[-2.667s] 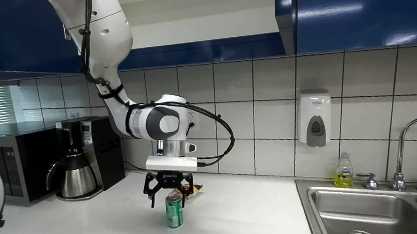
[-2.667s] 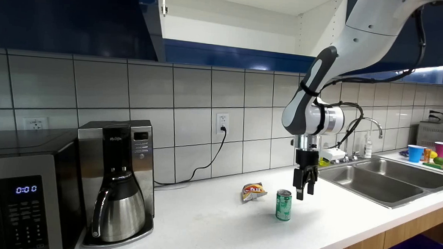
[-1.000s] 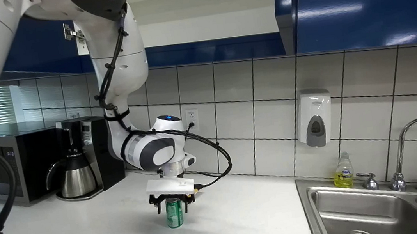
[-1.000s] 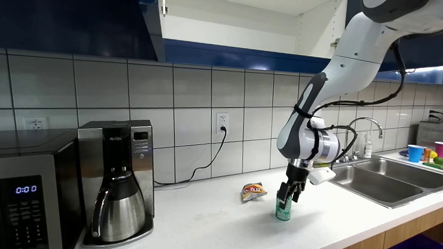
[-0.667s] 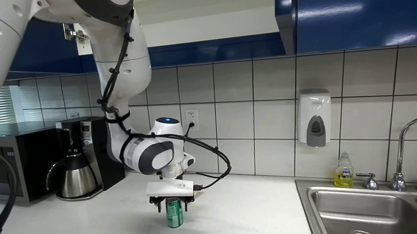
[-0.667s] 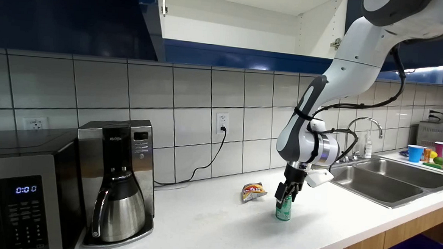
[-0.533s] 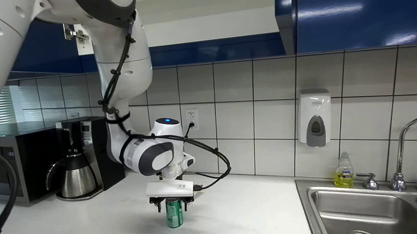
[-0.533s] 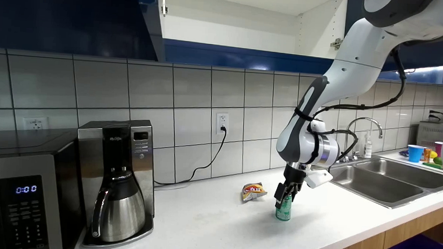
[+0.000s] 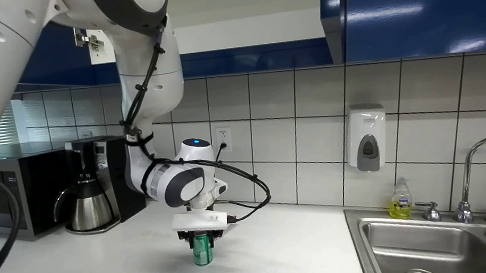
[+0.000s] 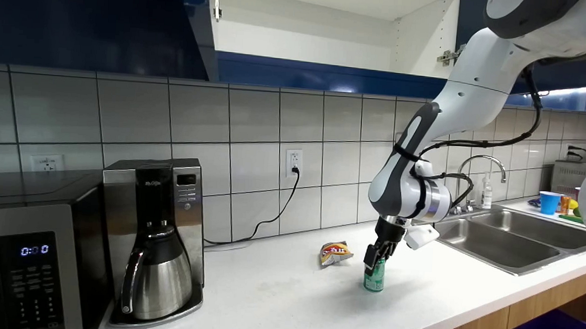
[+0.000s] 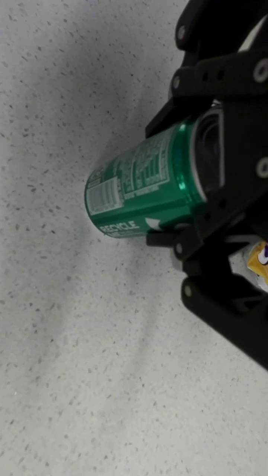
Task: Put the soda can into the cupboard
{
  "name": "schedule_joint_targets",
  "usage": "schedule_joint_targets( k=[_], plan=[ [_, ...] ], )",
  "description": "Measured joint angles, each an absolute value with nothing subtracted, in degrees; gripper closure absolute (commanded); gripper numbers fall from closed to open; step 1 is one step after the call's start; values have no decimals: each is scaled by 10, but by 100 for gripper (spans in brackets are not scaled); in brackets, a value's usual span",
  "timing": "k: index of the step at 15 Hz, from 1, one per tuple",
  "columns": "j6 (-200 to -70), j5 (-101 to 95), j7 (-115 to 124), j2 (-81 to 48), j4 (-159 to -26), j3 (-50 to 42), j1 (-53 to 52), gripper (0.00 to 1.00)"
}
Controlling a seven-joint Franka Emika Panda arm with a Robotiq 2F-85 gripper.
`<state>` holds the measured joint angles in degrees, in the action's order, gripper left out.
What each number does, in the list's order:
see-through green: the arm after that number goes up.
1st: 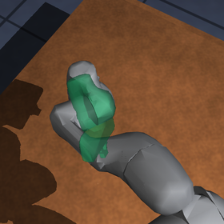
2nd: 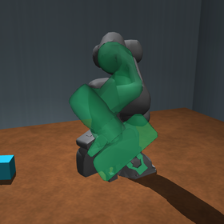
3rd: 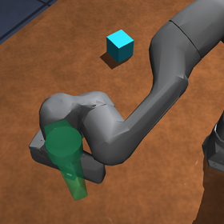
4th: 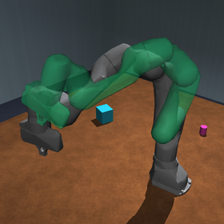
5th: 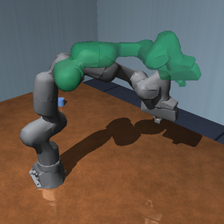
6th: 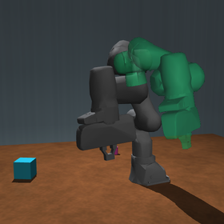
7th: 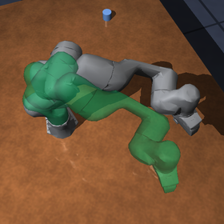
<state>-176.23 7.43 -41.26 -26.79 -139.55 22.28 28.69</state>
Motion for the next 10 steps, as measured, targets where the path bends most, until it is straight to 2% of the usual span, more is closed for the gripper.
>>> schedule_joint_targets(
  k=[10],
  plan=[
    [-1739, 60, -388, -230, -1395, 227, 289, 61]
  ],
)
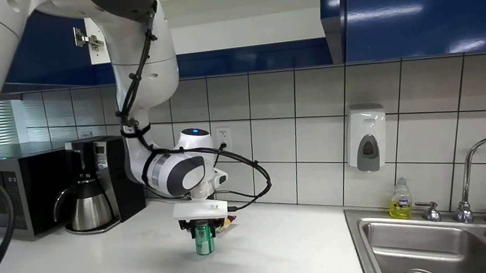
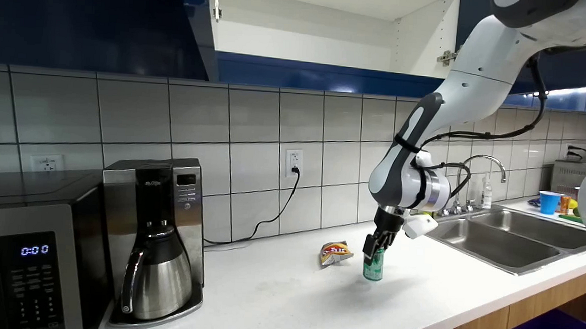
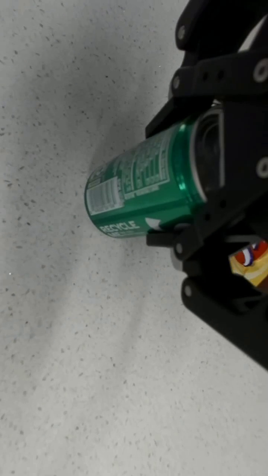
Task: Put the soda can into the cupboard
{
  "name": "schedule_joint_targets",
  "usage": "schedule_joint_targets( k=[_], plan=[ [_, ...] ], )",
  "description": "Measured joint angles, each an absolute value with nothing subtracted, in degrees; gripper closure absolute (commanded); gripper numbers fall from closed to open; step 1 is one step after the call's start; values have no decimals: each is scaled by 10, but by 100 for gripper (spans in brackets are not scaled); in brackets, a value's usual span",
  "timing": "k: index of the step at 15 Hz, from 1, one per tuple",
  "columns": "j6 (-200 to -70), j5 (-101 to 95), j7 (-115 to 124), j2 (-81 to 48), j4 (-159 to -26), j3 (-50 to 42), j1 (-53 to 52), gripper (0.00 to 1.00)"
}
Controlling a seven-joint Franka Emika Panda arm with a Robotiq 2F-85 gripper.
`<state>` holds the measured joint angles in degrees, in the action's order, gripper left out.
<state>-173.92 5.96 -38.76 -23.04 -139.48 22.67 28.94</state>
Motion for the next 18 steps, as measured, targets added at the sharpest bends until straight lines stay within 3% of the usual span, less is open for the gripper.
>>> schedule_joint_targets(
  k=[7, 18],
  plan=[
    [-1633, 110, -382, -116, -1395, 214, 268, 61],
    [-1369, 120, -378, 63, -1341, 31, 84, 61]
  ],
)
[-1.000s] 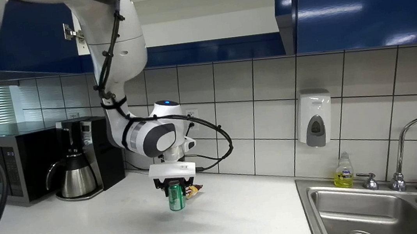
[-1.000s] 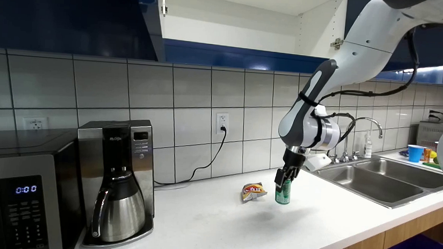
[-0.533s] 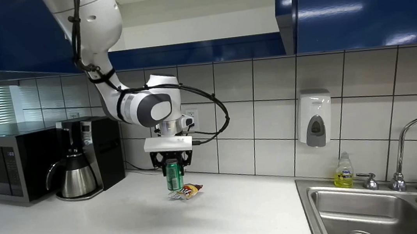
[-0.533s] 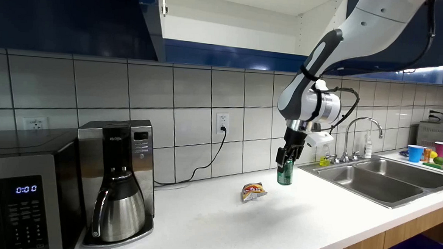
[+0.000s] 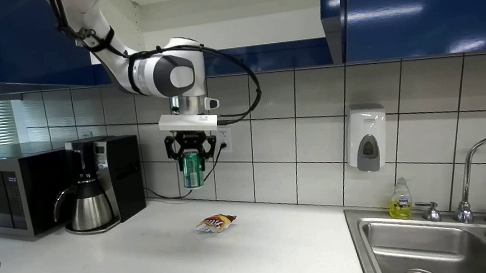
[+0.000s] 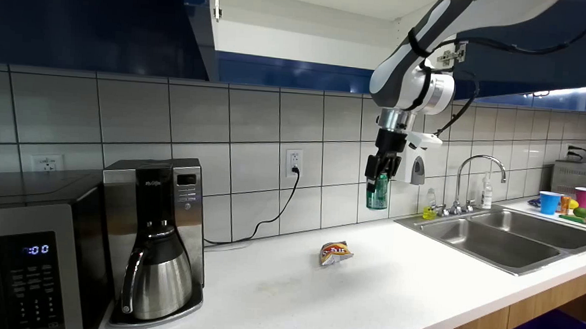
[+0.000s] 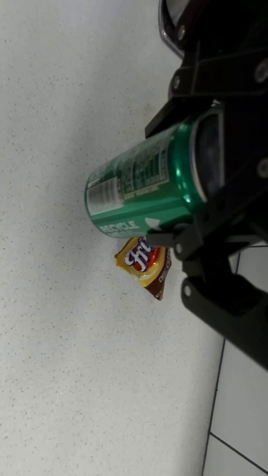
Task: Put the soda can into the cupboard
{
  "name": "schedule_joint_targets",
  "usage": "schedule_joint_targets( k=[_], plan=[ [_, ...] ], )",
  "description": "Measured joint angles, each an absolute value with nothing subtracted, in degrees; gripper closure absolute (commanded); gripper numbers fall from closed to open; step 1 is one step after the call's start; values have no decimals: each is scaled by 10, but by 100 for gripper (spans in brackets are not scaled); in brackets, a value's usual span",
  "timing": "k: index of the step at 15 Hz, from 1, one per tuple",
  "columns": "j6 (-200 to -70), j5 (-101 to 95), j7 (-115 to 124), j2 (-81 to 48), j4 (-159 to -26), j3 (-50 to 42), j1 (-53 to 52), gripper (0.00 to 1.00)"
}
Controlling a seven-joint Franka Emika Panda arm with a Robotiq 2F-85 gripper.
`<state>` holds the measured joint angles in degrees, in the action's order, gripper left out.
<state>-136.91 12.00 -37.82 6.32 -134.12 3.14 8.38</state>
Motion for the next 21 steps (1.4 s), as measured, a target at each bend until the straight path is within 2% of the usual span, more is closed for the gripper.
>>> schedule_joint_targets(
  k=[6, 21],
  plan=[
    [-1250, 105, -365, 105, -1273, -6, 42, 61],
    [-1091, 85, -269, 114, -1076, -14, 8, 61]
  ],
)
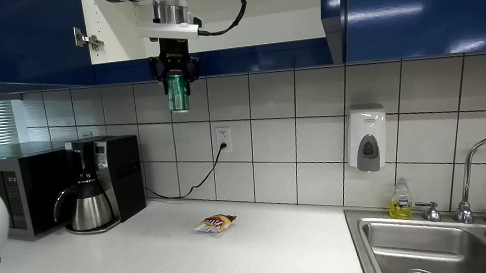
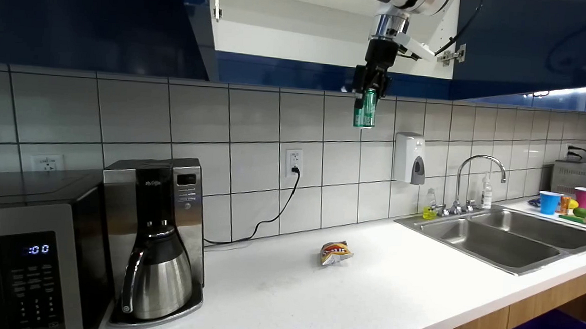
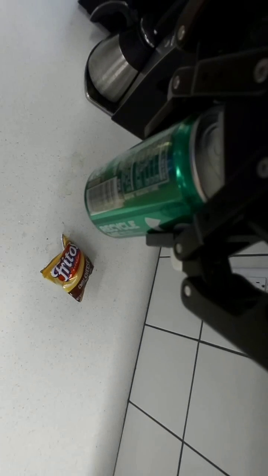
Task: Put the soda can into the cupboard
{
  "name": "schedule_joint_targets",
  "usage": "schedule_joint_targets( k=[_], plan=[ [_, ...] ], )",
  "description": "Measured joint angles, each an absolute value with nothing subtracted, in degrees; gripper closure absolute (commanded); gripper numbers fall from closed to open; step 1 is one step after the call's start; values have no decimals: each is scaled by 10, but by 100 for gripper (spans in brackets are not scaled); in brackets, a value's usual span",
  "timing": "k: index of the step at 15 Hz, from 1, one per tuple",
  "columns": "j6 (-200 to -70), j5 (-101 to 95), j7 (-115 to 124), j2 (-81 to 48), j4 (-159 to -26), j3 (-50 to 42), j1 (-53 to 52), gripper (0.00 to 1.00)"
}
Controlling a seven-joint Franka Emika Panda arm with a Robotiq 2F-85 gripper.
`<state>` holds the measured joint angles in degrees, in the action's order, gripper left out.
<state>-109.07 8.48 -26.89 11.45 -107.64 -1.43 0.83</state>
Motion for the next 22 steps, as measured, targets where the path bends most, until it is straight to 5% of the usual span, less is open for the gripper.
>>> schedule_joint_targets(
  k=[22],
  plan=[
    [-988, 60, -208, 107, -907, -19, 3, 61]
  ],
)
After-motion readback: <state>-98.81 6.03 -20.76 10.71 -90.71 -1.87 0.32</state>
